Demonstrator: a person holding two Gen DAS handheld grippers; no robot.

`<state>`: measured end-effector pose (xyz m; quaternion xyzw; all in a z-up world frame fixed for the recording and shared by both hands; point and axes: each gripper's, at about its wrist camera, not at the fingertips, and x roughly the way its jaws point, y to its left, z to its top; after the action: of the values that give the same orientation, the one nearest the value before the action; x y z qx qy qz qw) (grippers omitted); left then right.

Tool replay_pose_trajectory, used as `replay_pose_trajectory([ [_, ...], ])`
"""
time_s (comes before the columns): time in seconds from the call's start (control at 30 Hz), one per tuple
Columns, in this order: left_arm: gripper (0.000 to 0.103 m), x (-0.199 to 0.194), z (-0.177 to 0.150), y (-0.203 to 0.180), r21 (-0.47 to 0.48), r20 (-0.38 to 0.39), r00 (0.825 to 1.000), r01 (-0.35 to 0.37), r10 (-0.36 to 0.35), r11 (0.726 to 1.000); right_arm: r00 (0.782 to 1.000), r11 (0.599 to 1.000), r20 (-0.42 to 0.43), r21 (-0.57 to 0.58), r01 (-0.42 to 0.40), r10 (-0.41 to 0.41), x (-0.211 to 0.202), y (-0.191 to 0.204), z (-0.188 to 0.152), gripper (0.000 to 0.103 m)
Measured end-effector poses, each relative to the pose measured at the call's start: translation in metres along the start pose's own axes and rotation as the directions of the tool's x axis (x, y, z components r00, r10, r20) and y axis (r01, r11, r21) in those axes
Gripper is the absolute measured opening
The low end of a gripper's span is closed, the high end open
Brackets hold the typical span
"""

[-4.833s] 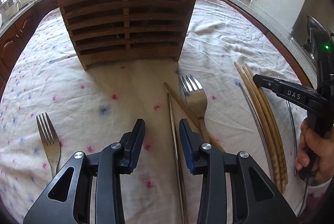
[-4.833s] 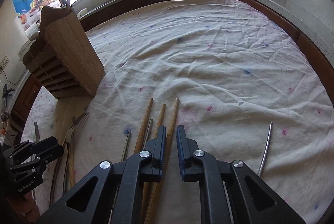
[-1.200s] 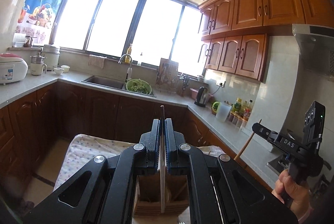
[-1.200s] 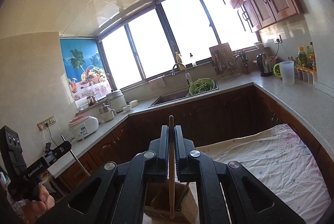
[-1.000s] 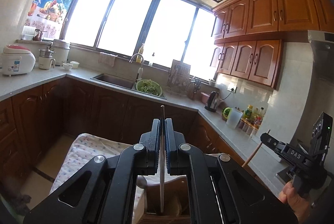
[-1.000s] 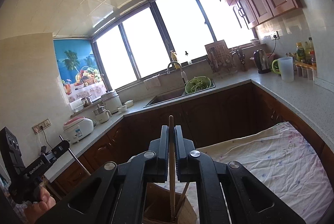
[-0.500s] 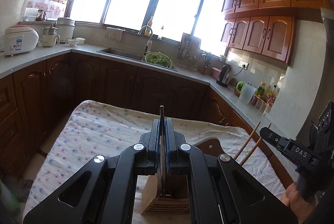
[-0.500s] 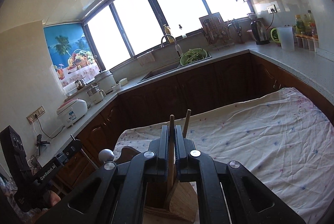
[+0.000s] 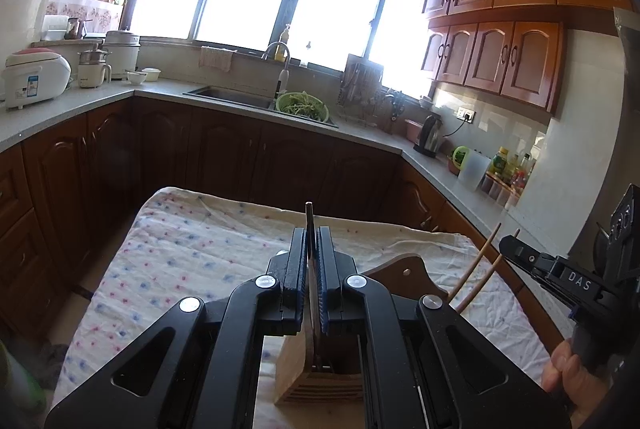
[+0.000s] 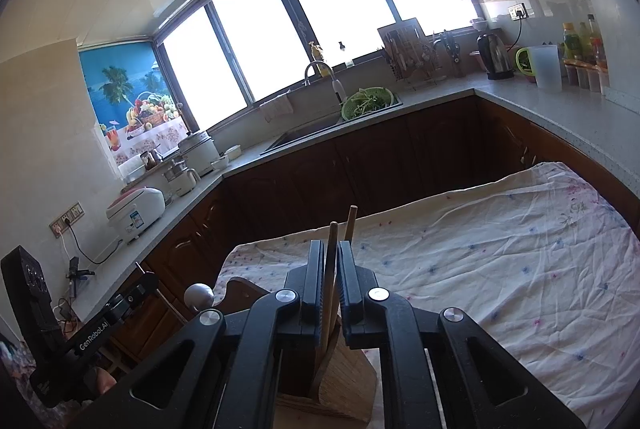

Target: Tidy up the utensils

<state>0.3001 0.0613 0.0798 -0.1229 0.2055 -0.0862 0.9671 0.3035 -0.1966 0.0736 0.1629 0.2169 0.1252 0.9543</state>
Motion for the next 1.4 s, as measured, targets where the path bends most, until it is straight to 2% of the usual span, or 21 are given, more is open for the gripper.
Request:
replay_pose_trajectory([
  [0.03,0.004,-0.001,0.000,0.001,-0.004,-0.001,1.000,-0.004,0.004,1.000,1.000,1.000,0.003,0.002,-0.010,0.010,-0.001,0.000,0.000,0.016],
  [0.07,0.006,-0.003,0.000,0.001,-0.009,0.001,1.000,-0.003,0.003,1.000,1.000,1.000,0.007,0.005,-0.019,0.019,-0.004,0.000,0.001,0.028],
  [0.1,0.008,-0.006,0.000,0.001,-0.013,0.004,1.000,0.000,0.000,1.000,0.999,0.999,0.014,0.007,-0.032,0.032,-0.007,0.001,0.001,0.036],
  [0.13,0.018,-0.008,0.000,0.002,-0.015,0.005,1.000,-0.002,0.002,1.000,0.999,0.999,0.025,0.010,-0.045,0.045,-0.011,0.001,0.001,0.050],
  [0.17,0.032,-0.012,-0.001,0.003,-0.018,0.010,1.000,-0.007,0.008,1.000,0.998,0.999,0.037,0.013,-0.052,0.052,-0.016,0.001,0.001,0.055],
  [0.23,0.049,-0.020,-0.004,0.006,-0.030,0.021,1.000,-0.018,0.018,0.999,0.997,0.998,0.054,0.015,-0.060,0.059,-0.027,0.002,0.002,0.059],
  [0.27,0.053,-0.024,-0.005,0.007,-0.037,0.022,1.000,-0.018,0.019,0.999,0.996,0.998,0.061,0.017,-0.069,0.068,-0.032,0.001,0.002,0.068],
  [0.3,0.056,-0.028,-0.006,0.009,-0.044,0.021,1.000,-0.019,0.020,0.999,0.995,0.997,0.067,0.017,-0.073,0.072,-0.038,0.001,0.001,0.073],
  [0.33,0.065,-0.032,-0.008,0.010,-0.052,0.017,1.000,-0.025,0.026,0.998,0.995,0.997,0.072,0.015,-0.076,0.075,-0.044,0.000,0.000,0.080],
  [0.37,0.073,-0.037,-0.010,0.012,-0.060,0.016,0.999,-0.028,0.029,0.998,0.994,0.997,0.080,0.014,-0.077,0.076,-0.051,0.000,-0.001,0.084],
  [0.43,0.077,-0.048,-0.015,0.014,-0.070,0.020,0.999,-0.025,0.027,0.997,0.992,0.997,0.093,0.013,-0.081,0.080,-0.064,-0.003,-0.004,0.089],
  [0.67,0.081,-0.077,-0.043,0.012,-0.077,-0.022,1.000,-0.022,0.020,0.997,0.995,0.998,0.081,0.025,-0.064,0.062,-0.101,-0.019,-0.028,0.093],
  [1.03,0.083,-0.104,-0.097,-0.001,-0.076,-0.127,0.992,-0.005,-0.004,0.997,0.999,0.998,0.015,0.041,0.038,-0.039,-0.154,-0.054,-0.080,0.094],
  [1.23,0.083,-0.113,-0.125,-0.004,-0.088,-0.177,0.984,-0.002,-0.014,0.996,0.994,0.992,-0.017,0.058,0.109,-0.108,-0.181,-0.079,-0.115,0.095],
  [1.4,0.083,-0.110,-0.147,-0.007,-0.063,-0.231,0.973,-0.020,0.005,0.998,0.980,0.981,-0.087,0.054,0.184,-0.179,-0.191,-0.102,-0.146,0.095],
])
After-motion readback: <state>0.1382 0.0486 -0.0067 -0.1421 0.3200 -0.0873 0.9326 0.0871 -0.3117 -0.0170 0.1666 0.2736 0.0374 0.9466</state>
